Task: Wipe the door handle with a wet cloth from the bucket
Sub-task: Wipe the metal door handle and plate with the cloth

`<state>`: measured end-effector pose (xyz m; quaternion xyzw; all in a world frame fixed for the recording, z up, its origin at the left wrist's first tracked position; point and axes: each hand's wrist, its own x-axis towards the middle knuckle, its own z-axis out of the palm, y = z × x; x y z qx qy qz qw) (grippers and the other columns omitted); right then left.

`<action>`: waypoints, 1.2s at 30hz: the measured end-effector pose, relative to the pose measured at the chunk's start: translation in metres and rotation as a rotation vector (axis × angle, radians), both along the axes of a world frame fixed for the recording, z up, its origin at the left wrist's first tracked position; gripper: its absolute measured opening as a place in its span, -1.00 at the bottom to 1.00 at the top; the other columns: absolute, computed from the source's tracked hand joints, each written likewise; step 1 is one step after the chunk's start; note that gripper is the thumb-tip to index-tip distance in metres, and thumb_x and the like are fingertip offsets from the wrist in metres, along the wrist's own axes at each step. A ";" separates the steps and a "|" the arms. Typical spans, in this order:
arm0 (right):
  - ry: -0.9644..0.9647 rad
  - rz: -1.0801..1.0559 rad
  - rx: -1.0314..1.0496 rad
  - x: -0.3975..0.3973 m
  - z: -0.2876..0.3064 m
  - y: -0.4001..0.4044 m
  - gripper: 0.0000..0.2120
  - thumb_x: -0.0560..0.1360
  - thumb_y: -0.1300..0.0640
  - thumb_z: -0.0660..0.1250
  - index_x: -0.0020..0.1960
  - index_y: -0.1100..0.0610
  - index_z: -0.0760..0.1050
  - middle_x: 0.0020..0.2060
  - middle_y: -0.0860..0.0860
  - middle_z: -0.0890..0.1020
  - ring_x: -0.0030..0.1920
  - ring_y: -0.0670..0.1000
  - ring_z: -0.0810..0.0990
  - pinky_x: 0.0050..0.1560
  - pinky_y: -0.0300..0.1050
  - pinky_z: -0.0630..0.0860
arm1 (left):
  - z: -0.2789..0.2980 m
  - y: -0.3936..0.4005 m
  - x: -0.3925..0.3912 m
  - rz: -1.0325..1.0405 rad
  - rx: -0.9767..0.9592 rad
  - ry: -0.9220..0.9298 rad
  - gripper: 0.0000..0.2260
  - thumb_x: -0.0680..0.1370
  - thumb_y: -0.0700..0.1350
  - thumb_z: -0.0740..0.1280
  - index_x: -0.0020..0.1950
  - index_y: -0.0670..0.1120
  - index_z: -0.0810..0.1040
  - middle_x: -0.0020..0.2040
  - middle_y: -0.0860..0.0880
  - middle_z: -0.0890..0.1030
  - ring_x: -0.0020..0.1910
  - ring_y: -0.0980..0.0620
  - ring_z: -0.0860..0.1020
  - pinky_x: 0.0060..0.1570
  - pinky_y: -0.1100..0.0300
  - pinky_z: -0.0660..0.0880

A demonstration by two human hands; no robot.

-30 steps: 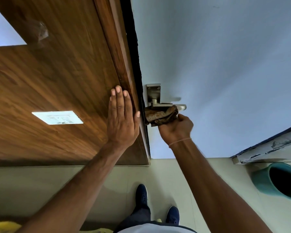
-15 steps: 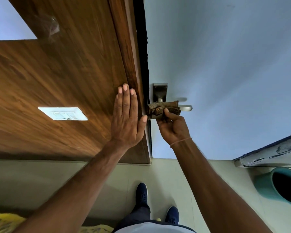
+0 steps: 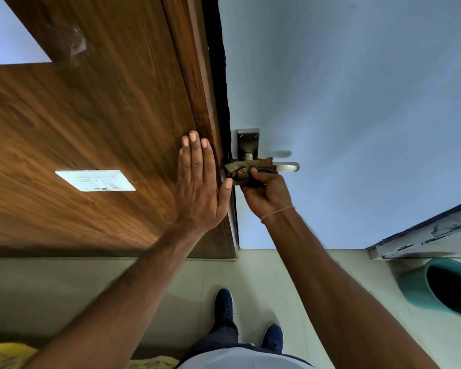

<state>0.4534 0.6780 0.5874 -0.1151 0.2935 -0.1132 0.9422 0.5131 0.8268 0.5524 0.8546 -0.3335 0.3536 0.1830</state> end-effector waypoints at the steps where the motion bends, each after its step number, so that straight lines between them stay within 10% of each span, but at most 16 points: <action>1: 0.009 -0.011 -0.024 -0.002 -0.002 -0.006 -0.60 0.64 0.52 0.06 0.38 0.26 0.44 0.36 0.34 0.54 0.43 0.32 0.52 0.55 0.18 0.39 | 0.000 -0.001 -0.001 0.005 -0.004 0.000 -0.30 0.79 0.19 -0.08 0.78 -0.26 -0.03 0.77 -0.36 0.10 0.82 -0.22 -0.06 0.80 -0.17 0.02; 7: 0.078 -0.047 -0.241 -0.018 -0.011 -0.059 -0.65 0.58 0.59 -0.01 0.01 0.32 0.49 0.01 0.27 0.57 0.07 0.34 0.57 0.54 0.41 0.32 | 0.004 -0.001 -0.004 0.020 -0.001 -0.005 -0.28 0.79 0.19 -0.12 0.77 -0.31 -0.01 0.75 -0.40 0.14 0.81 -0.21 -0.10 0.79 -0.22 0.06; 10: 0.084 -0.005 -0.528 -0.024 -0.006 -0.069 -0.63 0.48 0.64 -0.03 0.14 0.44 0.42 0.01 0.61 0.45 -0.09 0.49 0.55 0.02 0.48 0.53 | 0.006 -0.002 -0.005 0.027 0.002 -0.003 -0.28 0.79 0.19 -0.11 0.75 -0.35 0.05 0.74 -0.42 0.15 0.80 -0.23 -0.07 0.78 -0.23 0.09; 13: 0.266 0.023 -0.934 -0.026 -0.009 -0.072 -0.59 0.42 0.62 0.07 0.21 0.42 0.42 0.09 0.61 0.54 -0.06 0.49 0.60 -0.22 0.13 0.56 | 0.006 0.000 -0.005 0.018 0.002 -0.012 -0.29 0.79 0.18 -0.10 0.77 -0.32 0.01 0.74 -0.41 0.15 0.81 -0.24 -0.06 0.78 -0.24 0.10; 17: 0.497 0.144 -1.780 -0.028 -0.016 -0.069 -0.51 0.44 0.50 0.36 0.33 0.24 0.49 0.23 0.23 0.61 0.20 0.32 0.57 0.18 0.13 0.56 | 0.005 0.000 -0.004 0.009 -0.009 -0.034 -0.31 0.79 0.17 -0.09 0.78 -0.27 -0.04 0.75 -0.40 0.16 0.81 -0.22 -0.07 0.78 -0.22 0.09; 21: 0.668 0.140 -2.421 -0.028 -0.017 -0.054 -0.67 0.45 0.36 0.25 0.18 0.23 0.56 0.08 0.21 0.60 0.08 0.32 0.53 0.13 0.18 0.44 | 0.003 0.001 -0.003 0.005 -0.011 -0.034 -0.32 0.79 0.17 -0.08 0.78 -0.24 -0.07 0.75 -0.38 0.16 0.82 -0.20 -0.08 0.79 -0.20 0.08; 28: 0.440 0.235 -2.697 -0.016 -0.007 -0.015 -0.50 0.60 0.22 0.08 0.50 0.25 0.47 0.34 0.28 0.57 0.29 0.34 0.55 0.30 0.24 0.47 | 0.001 0.001 -0.001 -0.001 -0.008 -0.018 -0.29 0.77 0.15 0.01 0.78 -0.25 -0.06 0.76 -0.39 0.13 0.82 -0.22 -0.08 0.79 -0.19 0.04; 36: 0.260 0.318 -2.940 0.002 -0.001 -0.011 -0.65 0.64 0.15 0.14 0.24 0.17 0.66 0.20 0.17 0.63 0.21 0.28 0.59 0.26 0.19 0.53 | 0.005 0.004 -0.002 -0.002 0.003 -0.014 -0.31 0.79 0.15 -0.01 0.78 -0.24 -0.06 0.78 -0.26 0.00 0.82 -0.18 -0.10 0.79 -0.18 0.07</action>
